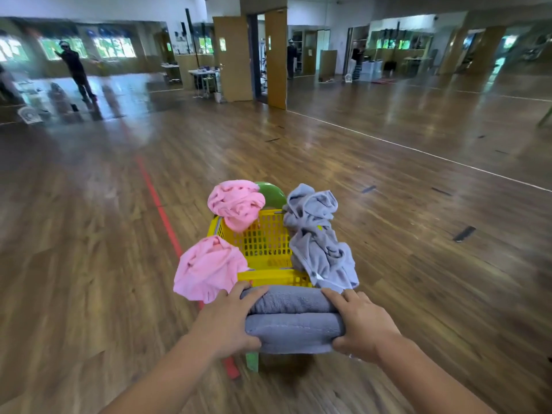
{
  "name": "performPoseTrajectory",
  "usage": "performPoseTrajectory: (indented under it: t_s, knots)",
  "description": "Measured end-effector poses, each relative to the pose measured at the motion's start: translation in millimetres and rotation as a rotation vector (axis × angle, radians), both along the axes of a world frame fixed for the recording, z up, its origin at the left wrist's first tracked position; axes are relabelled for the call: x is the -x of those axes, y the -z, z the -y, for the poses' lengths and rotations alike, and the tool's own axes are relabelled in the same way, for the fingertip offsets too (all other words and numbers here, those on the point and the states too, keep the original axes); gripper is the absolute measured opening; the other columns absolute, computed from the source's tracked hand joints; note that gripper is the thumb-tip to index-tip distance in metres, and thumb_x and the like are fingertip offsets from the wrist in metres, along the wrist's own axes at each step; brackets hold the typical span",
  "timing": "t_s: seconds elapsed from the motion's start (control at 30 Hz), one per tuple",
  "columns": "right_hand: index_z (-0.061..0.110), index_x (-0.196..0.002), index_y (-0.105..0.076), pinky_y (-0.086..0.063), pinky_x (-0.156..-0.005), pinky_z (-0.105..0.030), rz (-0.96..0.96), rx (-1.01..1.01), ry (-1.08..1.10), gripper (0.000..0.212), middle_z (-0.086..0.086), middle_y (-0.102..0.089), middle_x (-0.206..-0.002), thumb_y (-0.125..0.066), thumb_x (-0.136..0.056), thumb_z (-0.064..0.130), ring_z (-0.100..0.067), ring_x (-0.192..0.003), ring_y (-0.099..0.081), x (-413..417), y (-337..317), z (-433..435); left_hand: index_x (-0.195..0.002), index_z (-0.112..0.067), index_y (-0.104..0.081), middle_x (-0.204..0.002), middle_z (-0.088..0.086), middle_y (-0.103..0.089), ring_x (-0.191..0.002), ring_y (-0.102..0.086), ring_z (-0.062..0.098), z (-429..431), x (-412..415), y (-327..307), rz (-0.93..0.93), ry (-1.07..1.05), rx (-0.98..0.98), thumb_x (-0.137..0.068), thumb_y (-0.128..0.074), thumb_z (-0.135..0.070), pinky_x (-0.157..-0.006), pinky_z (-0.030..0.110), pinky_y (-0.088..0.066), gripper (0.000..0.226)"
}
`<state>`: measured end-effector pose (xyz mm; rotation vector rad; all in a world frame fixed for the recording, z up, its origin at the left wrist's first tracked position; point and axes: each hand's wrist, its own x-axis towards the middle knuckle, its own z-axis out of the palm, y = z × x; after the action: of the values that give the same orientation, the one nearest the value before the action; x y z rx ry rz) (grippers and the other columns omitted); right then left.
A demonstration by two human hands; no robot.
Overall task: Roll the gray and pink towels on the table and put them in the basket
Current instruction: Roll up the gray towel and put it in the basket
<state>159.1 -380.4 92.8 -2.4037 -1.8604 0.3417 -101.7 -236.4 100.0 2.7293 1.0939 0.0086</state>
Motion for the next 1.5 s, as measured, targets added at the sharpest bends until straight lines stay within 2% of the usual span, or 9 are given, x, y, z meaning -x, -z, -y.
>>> performPoseTrajectory:
  t_s: [0.23, 0.33, 0.5, 0.7, 0.83, 1.0, 1.37, 1.43, 1.5]
  knots:
    - [0.043, -0.151, -0.012, -0.050, -0.082, -0.036, 0.040, -0.024, -0.077, 0.101, 0.007, -0.040, -0.130, -0.064, -0.065, 0.051, -0.021, -0.124, -0.040, -67, -27, -122, -0.148, -0.056, -0.012, -0.147, -0.018, -0.023, -0.115, -0.046, 0.019, -111, -59, -23, 0.012, -0.053, -0.056, -0.058, -0.061, -0.070, -0.075, 0.035, -0.051, 0.103]
    - [0.042, -0.152, -0.011, -0.051, -0.085, -0.038, 0.046, -0.013, -0.118, 0.101, 0.007, -0.035, -0.137, -0.067, -0.068, 0.048, -0.023, -0.128, -0.038, -83, -37, -177, -0.151, -0.052, -0.011, -0.150, -0.014, -0.022, -0.120, -0.044, 0.021, -157, -72, -25, 0.012, -0.084, -0.046, -0.058, -0.060, -0.070, -0.081, 0.037, -0.053, 0.106]
    - [0.038, -0.153, -0.009, -0.051, -0.088, -0.041, 0.082, 0.041, -0.139, 0.102, 0.000, -0.040, -0.132, -0.069, -0.072, 0.048, -0.026, -0.125, -0.040, -92, -26, -274, -0.154, -0.042, -0.009, -0.147, -0.011, -0.025, -0.115, -0.048, 0.023, -245, -85, -6, -0.032, -0.134, -0.013, -0.057, -0.063, -0.069, -0.081, 0.040, -0.052, 0.115]
    - [0.032, -0.153, -0.013, -0.050, -0.086, -0.043, 0.161, 0.136, -0.089, 0.099, -0.003, -0.042, -0.134, -0.071, -0.074, 0.044, -0.029, -0.122, -0.041, -87, 8, -375, -0.151, -0.030, -0.022, -0.139, -0.008, -0.033, -0.111, -0.052, 0.022, -359, -102, 35, -0.100, -0.066, -0.004, -0.058, -0.069, -0.065, -0.069, 0.034, -0.045, 0.111]
    - [0.026, -0.148, -0.022, -0.050, -0.088, -0.043, 0.171, 0.273, -0.048, 0.091, -0.008, -0.045, -0.133, -0.072, -0.074, 0.039, -0.031, -0.120, -0.046, -83, 35, -427, -0.145, -0.028, -0.032, -0.133, -0.006, -0.036, -0.107, -0.055, 0.024, -419, -116, 70, -0.150, -0.006, 0.095, -0.054, -0.071, -0.060, -0.073, 0.038, -0.052, 0.104]
    - [0.019, -0.143, -0.028, -0.050, -0.085, -0.045, 0.113, 0.483, 0.002, 0.087, -0.012, -0.047, -0.133, -0.080, -0.073, 0.024, -0.034, -0.121, -0.048, -83, 76, -475, -0.147, -0.031, -0.025, -0.138, 0.000, -0.034, -0.112, -0.053, 0.029, -465, -133, 113, -0.222, 0.029, 0.211, -0.054, -0.074, -0.056, -0.080, 0.040, -0.053, 0.108]
    - [0.012, -0.156, -0.007, -0.041, -0.105, -0.046, 0.013, 0.587, 0.121, 0.089, -0.014, -0.038, -0.147, -0.064, -0.087, 0.014, -0.035, -0.132, -0.043, -104, 216, -535, -0.149, -0.019, -0.021, -0.149, 0.005, -0.033, -0.127, -0.047, 0.032, -513, -179, 224, -0.461, -0.074, 0.322, -0.064, -0.081, -0.048, -0.094, 0.042, -0.048, 0.108]
    - [0.014, -0.155, -0.015, -0.044, -0.102, -0.047, 0.001, 0.571, 0.181, 0.084, -0.012, -0.040, -0.144, -0.065, -0.087, 0.016, -0.034, -0.130, -0.045, -107, 244, -544, -0.151, -0.016, -0.017, -0.151, 0.009, -0.035, -0.131, -0.046, 0.032, -520, -187, 251, -0.459, -0.116, 0.356, -0.070, -0.080, -0.045, -0.101, 0.039, -0.046, 0.107]
    - [0.011, -0.139, -0.048, -0.057, -0.078, -0.047, -0.042, 0.483, 0.220, 0.072, -0.013, -0.058, -0.118, -0.077, -0.074, 0.019, -0.035, -0.105, -0.062, -109, 273, -552, -0.151, -0.016, -0.017, -0.151, 0.009, -0.038, -0.134, -0.044, 0.029, -524, -193, 277, -0.431, -0.156, 0.410, -0.076, -0.076, -0.045, -0.108, 0.034, -0.040, 0.100]
